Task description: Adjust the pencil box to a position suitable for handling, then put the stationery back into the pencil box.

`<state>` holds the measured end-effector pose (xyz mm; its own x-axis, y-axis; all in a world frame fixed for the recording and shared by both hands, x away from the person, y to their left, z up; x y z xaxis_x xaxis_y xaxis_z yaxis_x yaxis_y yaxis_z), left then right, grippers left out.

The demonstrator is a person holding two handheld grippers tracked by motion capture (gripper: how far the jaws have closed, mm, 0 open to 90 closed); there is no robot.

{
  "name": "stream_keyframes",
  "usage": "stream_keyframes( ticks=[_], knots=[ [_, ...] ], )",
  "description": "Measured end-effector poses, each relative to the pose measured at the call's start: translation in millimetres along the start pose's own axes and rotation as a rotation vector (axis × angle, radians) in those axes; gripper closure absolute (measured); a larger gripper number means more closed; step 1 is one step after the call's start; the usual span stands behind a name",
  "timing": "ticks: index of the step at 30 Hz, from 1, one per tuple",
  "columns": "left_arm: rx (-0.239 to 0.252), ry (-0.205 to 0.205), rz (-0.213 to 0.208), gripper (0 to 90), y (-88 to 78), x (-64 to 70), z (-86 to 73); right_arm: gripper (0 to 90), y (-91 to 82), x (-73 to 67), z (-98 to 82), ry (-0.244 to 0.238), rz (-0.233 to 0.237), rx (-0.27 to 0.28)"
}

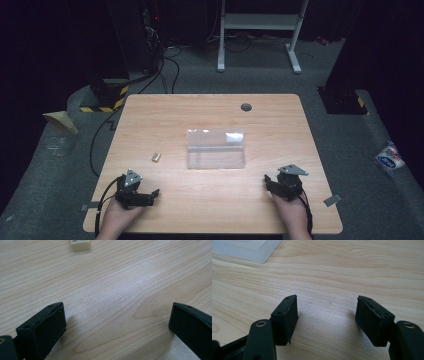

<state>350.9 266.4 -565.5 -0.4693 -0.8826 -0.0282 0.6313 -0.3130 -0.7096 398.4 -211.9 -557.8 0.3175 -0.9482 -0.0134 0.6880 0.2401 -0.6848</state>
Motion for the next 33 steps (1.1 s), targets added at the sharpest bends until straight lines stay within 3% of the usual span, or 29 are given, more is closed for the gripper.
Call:
stream_keyframes(
  ticks=[9, 13, 17, 19, 25, 28, 31, 33],
  knots=[
    [0.006, -0.039, 0.027, 4.1, -3.8, -1.7, 6.1, 31.9, 0.5, -0.1, 0.3, -0.002, -0.004, -0.001],
    [0.021, -0.024, 0.051, 4.4, -5.5, -5.2, 14.9, 31.8, 0.3, 0.2, 0.2, -0.003, 0.0, -0.004],
    [0.039, -0.046, 0.045, 4.5, -7.3, -9.2, 23.2, 32.4, 0.4, 1.0, 0.5, 0.001, 0.0, 0.001],
    [0.029, -0.031, 0.05, 4.5, -7.7, -10.8, 25.8, 31.8, 0.7, 0.9, 0.7, -0.009, 0.001, -0.003],
    [0.064, -0.037, 0.062, 5.1, -7.7, -11.5, 34.8, 31.7, 1.3, -0.3, 1.1, -0.005, 0.008, -0.005],
    [0.072, -0.052, 0.05, 5.1, -8.6, -8.5, 36.5, 41.4, 0.3, -2.9, 1.0, -0.017, 0.018, 0.008],
    [0.06, -0.038, 0.046, 4.4, -5.7, -6.1, 37.7, 32.3, 1.3, -6.6, 1.2, -0.018, 0.019, -0.004],
    [0.059, -0.032, 0.046, 3.9, -4.2, -5.8, 40.2, 31.4, 1.7, -6.3, 1.4, -0.026, 0.016, -0.003]
  ],
)
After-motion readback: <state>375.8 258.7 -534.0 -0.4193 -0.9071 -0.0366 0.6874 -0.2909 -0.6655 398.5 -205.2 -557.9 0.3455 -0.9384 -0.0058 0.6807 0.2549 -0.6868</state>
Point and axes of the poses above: each handheld gripper's, and its own axes: y roughly forward along the jaws, z roughly out of its top, x roughly to its right, the point moved 5 cm from there along y, roughly forward along the jaws, and after that the axes turned 2 degrees about y, right-handed, at the moved point
